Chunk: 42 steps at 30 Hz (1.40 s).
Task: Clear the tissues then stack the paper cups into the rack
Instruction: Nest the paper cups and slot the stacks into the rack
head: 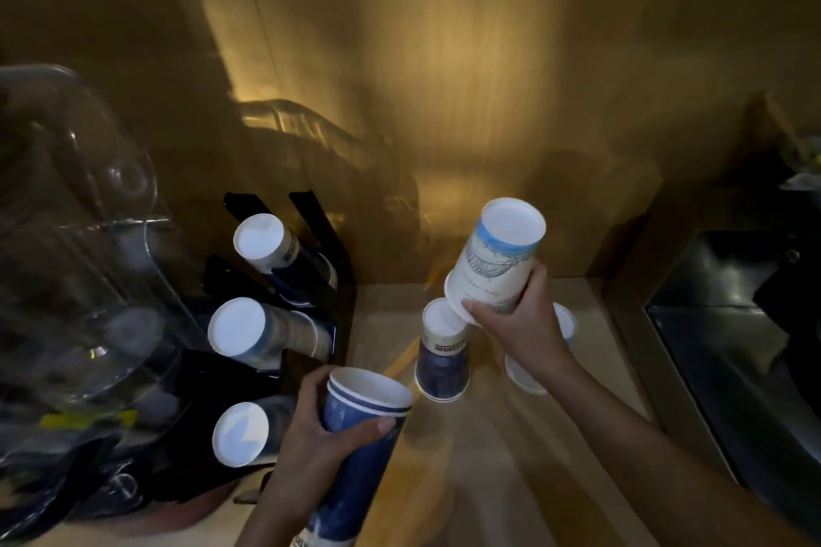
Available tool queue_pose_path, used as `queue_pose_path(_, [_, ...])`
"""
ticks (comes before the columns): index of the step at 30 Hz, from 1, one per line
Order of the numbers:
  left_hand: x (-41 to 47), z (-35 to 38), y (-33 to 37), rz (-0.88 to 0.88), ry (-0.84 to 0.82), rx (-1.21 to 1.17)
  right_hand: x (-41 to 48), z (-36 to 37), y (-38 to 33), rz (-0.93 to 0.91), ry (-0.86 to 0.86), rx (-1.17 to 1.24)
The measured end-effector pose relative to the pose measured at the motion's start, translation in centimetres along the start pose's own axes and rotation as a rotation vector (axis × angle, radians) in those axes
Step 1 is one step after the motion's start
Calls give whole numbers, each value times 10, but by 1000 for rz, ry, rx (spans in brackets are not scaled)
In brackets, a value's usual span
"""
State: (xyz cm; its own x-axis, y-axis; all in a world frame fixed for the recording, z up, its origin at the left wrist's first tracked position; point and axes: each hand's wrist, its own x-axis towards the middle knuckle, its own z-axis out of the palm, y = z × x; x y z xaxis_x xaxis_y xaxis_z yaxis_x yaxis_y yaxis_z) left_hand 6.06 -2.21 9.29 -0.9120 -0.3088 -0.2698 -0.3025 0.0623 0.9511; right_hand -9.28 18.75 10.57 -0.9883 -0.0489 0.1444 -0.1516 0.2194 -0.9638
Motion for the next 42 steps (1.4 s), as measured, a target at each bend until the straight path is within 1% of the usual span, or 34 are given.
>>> queue_pose_path(2, [-4,-1,-1,7,-25,0,5,-7,3,-29,90,-13])
queue_pose_path(4, [-3,3,-3,-6,19,-23,8,-18,5,-48,181,-20])
queue_pose_path(6, [-2,8,-3,-53,65,-95,9,-32,10,-37,252,-21])
queue_pose_path(8, [0,13,-1,-82,57,-125,7,-45,17,-4,269,-16])
queue_pose_path(14, [4,31,6,-112,-32,-73,-5,-64,36,53,246,-47])
queue_pose_path(16, [3,38,9,-117,-71,-59,-7,-66,42,128,224,-141])
queue_pose_path(19, [2,48,11,-109,-126,-25,-11,-68,59,279,149,-438])
queue_pose_path(21, [2,55,12,-107,-153,-11,-17,-70,67,403,78,-572])
queue_pose_path(22, [2,58,12,-105,-162,-9,-20,-72,70,432,60,-633])
queue_pose_path(24, [1,65,11,-105,-172,5,-27,-77,70,392,66,-713])
queue_pose_path(25, [1,68,12,-93,-170,33,-30,-79,66,346,60,-672])
queue_pose_path(27, [2,75,14,-38,-155,112,-38,-79,53,260,1,-443])
queue_pose_path(28, [2,79,15,-13,-142,136,-41,-79,45,223,-55,-329])
queue_pose_path(30, [3,86,17,10,-127,144,-49,-74,24,174,-217,-179])
queue_pose_path(33, [4,96,20,-18,-149,114,-61,-60,1,112,-504,-79])
queue_pose_path(35, [4,100,21,-22,-146,110,-67,-52,-6,54,-567,-52])
queue_pose_path(37, [4,102,22,0,-151,141,-69,-50,-6,-6,-546,-59])
queue_pose_path(39, [4,103,21,18,-173,155,-70,-52,-3,-70,-531,-147])
queue_pose_path(42, [3,102,19,17,-196,164,-69,-53,-2,-110,-585,-286])
